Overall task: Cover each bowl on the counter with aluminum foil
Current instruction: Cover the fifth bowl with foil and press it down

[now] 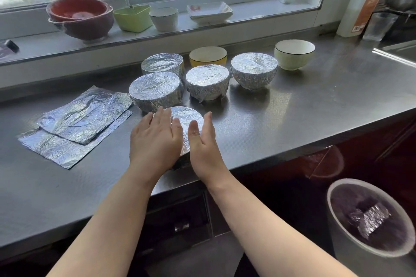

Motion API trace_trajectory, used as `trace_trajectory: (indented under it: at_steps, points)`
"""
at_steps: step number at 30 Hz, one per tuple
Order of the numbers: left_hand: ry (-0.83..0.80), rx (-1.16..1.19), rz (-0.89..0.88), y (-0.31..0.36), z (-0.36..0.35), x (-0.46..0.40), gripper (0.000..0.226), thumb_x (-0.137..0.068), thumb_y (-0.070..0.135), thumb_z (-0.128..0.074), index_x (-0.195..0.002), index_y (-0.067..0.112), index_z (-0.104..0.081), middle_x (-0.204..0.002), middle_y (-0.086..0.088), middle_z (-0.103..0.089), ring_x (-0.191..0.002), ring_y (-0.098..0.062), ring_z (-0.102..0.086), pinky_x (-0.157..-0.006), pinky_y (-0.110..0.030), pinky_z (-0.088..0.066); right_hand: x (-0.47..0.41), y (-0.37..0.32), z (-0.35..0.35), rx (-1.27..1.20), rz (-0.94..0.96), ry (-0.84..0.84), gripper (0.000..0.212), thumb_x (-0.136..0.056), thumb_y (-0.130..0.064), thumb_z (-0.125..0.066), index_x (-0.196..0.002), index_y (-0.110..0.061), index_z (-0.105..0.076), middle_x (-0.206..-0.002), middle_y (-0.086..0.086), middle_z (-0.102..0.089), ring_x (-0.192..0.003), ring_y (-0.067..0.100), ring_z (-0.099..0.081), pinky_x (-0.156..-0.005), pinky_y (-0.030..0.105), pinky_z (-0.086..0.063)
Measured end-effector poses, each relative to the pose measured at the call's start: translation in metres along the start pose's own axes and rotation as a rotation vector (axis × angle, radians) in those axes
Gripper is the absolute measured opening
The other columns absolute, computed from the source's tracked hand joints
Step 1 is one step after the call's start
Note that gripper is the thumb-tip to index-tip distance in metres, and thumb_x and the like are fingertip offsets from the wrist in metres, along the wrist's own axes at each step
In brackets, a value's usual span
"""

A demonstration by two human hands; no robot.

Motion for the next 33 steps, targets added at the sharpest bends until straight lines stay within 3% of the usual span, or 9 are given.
trace_trajectory:
  at_steps: [5,10,14,21,23,25,27,30,33]
  points:
    - [-0.088,0.025,0.024,0.004,0.006,0.005,0.06,-0.101,0.052,-0.016,-0.155,0.025,-0.022,-0.163,0.002,-0.016,-0.149,-0.02,-0.01,-0.12,-0.041,-0.009,-0.006,0.0,0.007,0.077,0.034,0.007,0.067,-0.102,-0.044,-0.034,-0.156,-0.017,-0.005,-0.164,-0.003,-0.007,-0.149,0.007,-0.007,-0.116,0.021,-0.01]
    - [-0.063,0.093,-0.006,0.002,0.025,0.018,0.06,-0.101,0.053,-0.018,-0.154,0.026,-0.023,-0.16,0.0,-0.027,-0.145,-0.024,-0.018,-0.114,-0.043,-0.019,-0.012,0.003,0.021,0.003,0.017,0.007,0.06,-0.103,-0.045,-0.031,-0.155,-0.02,-0.017,-0.16,-0.006,-0.023,-0.142,0.002,-0.023,-0.107,0.016,-0.019]
    - [0.017,0.19,-0.033,-0.003,0.023,0.031,0.07,-0.095,0.062,-0.014,-0.154,0.024,-0.024,-0.158,0.0,-0.03,-0.142,-0.021,-0.018,-0.112,-0.043,-0.024,-0.012,0.01,0.026,-0.09,-0.016,0.051,0.061,-0.101,-0.052,-0.024,-0.154,-0.021,-0.027,-0.158,-0.006,-0.03,-0.142,0.005,-0.028,-0.118,0.027,-0.021]
    - [0.062,0.275,-0.075,-0.008,0.018,0.038,0.092,-0.085,0.08,-0.006,-0.155,0.023,-0.021,-0.158,0.0,-0.028,-0.138,-0.018,-0.019,-0.11,-0.043,-0.026,-0.01,0.008,0.023,-0.113,-0.021,-0.033,0.092,-0.078,-0.081,-0.016,-0.149,-0.025,-0.035,-0.138,-0.014,-0.049,-0.136,0.01,-0.04,-0.12,0.04,-0.024]
    - [0.017,0.313,-0.099,-0.013,0.016,0.037,0.113,-0.067,0.094,-0.003,-0.155,0.025,-0.019,-0.16,0.003,-0.023,-0.14,-0.014,-0.015,-0.112,-0.041,-0.022,-0.009,0.006,0.027,-0.087,0.009,-0.07,0.111,-0.064,-0.094,-0.021,-0.153,-0.029,-0.023,-0.148,-0.018,-0.037,-0.139,0.004,-0.031,-0.122,0.041,-0.02]
    - [-0.024,0.384,-0.135,-0.016,0.013,0.039,0.121,-0.058,0.1,-0.014,-0.155,0.027,-0.017,-0.161,0.005,-0.018,-0.144,-0.013,-0.012,-0.114,-0.035,-0.016,-0.005,0.004,0.03,0.009,0.036,-0.127,0.128,-0.052,-0.101,-0.031,-0.156,-0.031,-0.004,-0.158,-0.016,-0.016,-0.141,-0.002,-0.019,-0.119,0.031,-0.017]
    - [-0.036,0.48,-0.178,-0.017,0.01,0.042,0.116,-0.06,0.092,-0.04,-0.155,0.028,-0.017,-0.161,0.007,-0.019,-0.147,-0.01,-0.015,-0.116,-0.029,-0.015,0.0,0.004,0.034,0.113,0.05,-0.194,0.134,-0.05,-0.095,-0.048,-0.155,-0.03,0.003,-0.153,-0.018,-0.014,-0.136,-0.004,-0.026,-0.107,0.016,-0.026]
    - [-0.023,0.589,-0.197,-0.022,0.004,0.045,0.117,-0.056,0.078,-0.062,-0.154,0.035,-0.014,-0.161,0.009,-0.015,-0.147,-0.003,-0.013,-0.119,-0.031,-0.019,0.009,0.01,0.032,0.152,0.061,-0.26,0.119,-0.068,-0.054,-0.069,-0.155,-0.028,0.007,-0.148,-0.022,-0.02,-0.118,-0.011,-0.044,-0.086,-0.001,-0.037]
    - [-0.007,0.617,-0.246,-0.022,0.002,0.049,0.119,-0.054,0.076,-0.067,-0.15,0.045,-0.004,-0.163,0.011,0.0,-0.146,0.008,0.005,-0.113,-0.015,-0.009,0.013,0.019,0.029,0.15,0.068,-0.244,0.124,-0.067,-0.049,-0.077,-0.154,-0.032,0.008,-0.152,-0.024,-0.021,-0.128,-0.003,-0.044,-0.109,0.02,-0.038]
Point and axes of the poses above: each hand's wrist, its own x-axis away from the middle knuckle, its own z-axis out of the back of the hand, y = z × x, the point moved 9 cm from there along -x, towards the middle knuckle
